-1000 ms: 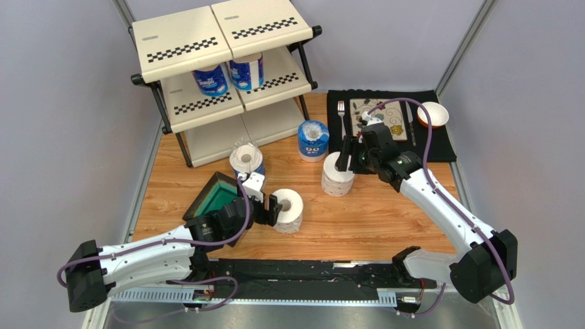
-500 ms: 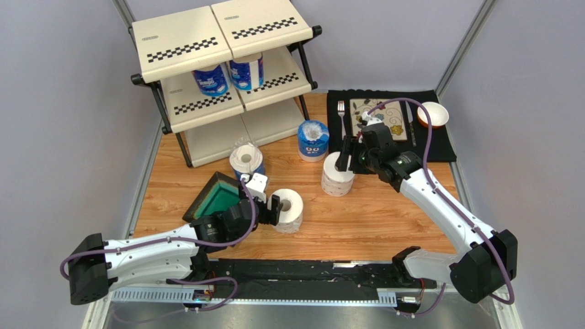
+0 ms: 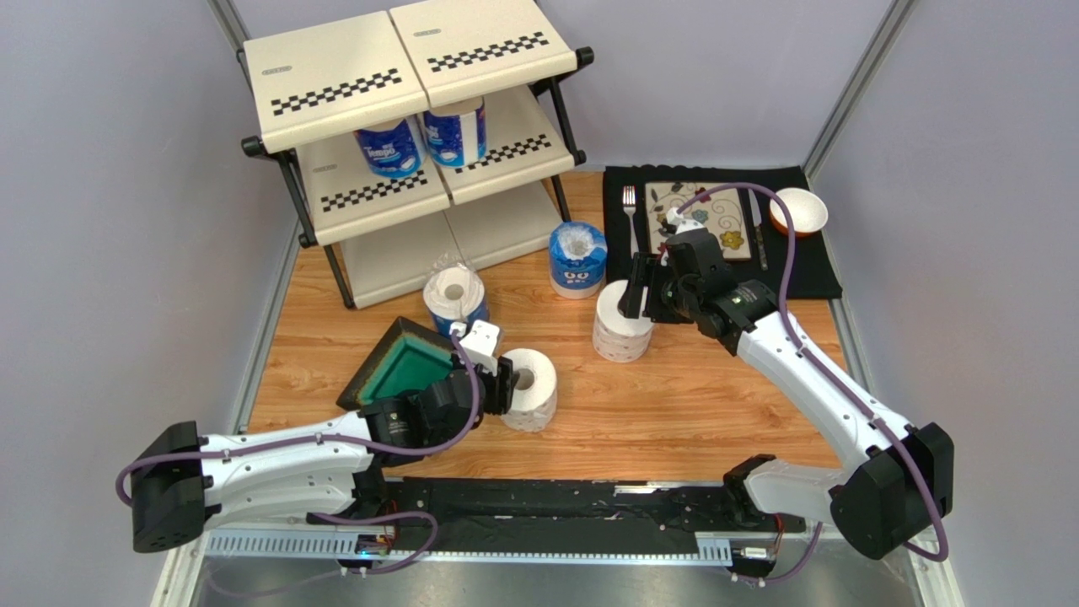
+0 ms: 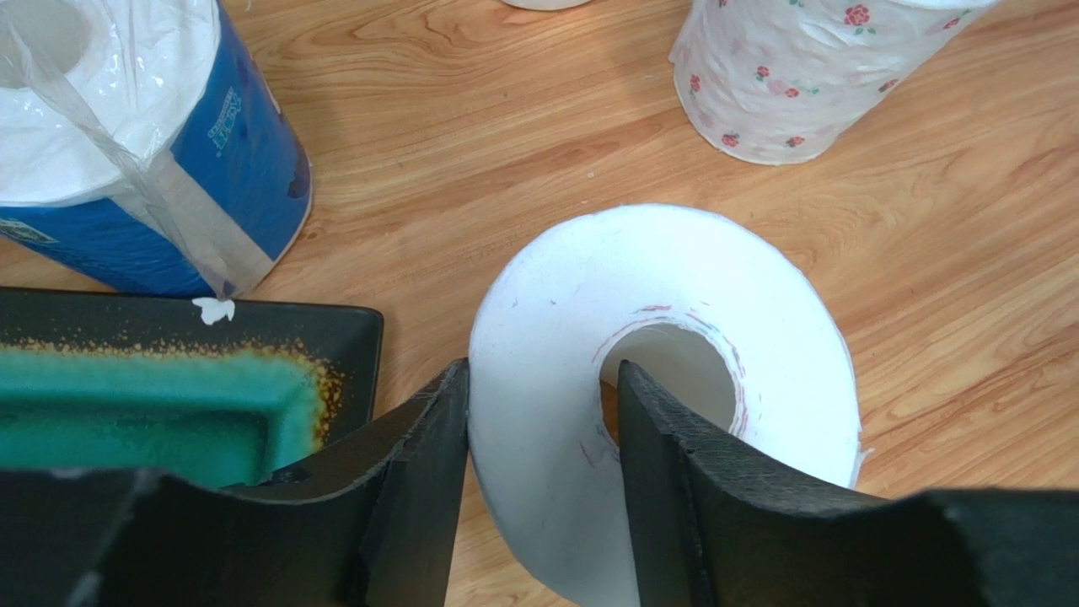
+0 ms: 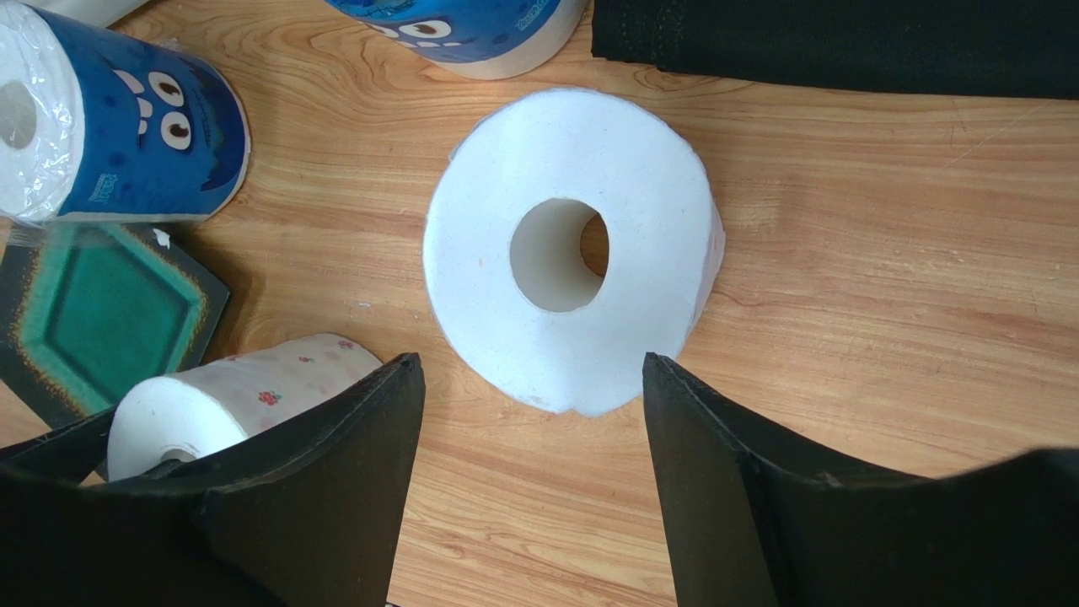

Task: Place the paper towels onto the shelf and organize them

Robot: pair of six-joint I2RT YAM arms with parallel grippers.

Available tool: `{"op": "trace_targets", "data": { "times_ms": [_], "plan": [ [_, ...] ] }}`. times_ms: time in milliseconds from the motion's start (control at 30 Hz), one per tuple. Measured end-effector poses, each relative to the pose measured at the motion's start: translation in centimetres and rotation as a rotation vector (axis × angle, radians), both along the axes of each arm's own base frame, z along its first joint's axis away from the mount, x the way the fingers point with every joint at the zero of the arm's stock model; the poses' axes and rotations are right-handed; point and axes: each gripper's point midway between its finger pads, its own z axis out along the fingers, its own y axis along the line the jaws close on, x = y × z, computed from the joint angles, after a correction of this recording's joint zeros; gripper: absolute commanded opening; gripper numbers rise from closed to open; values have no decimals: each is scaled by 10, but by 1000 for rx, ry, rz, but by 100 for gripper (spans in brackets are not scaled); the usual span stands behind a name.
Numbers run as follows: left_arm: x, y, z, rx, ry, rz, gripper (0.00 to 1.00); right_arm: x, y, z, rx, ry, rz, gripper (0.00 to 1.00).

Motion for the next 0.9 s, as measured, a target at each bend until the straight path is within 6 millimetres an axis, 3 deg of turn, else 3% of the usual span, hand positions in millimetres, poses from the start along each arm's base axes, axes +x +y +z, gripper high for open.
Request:
{"op": "trace_targets", "data": {
  "times_ms": [167, 500, 667, 800, 900],
  "plan": [
    [0, 0, 1, -4, -2, 0, 42, 0, 0, 0, 0, 1, 0, 67],
    [-1, 1, 3, 7, -15, -14, 38, 11, 4, -4, 37, 2, -60, 70],
    [-1, 0, 3, 12, -17, -23, 38, 36, 0, -18, 47, -63, -173, 71],
    [-2, -1, 4, 11, -16, -32, 38, 72, -5, -40, 5, -134, -268, 71],
    [-3, -1, 4, 13, -19, -42, 38, 101, -9, -43, -14, -219, -337, 72]
  ]
}}
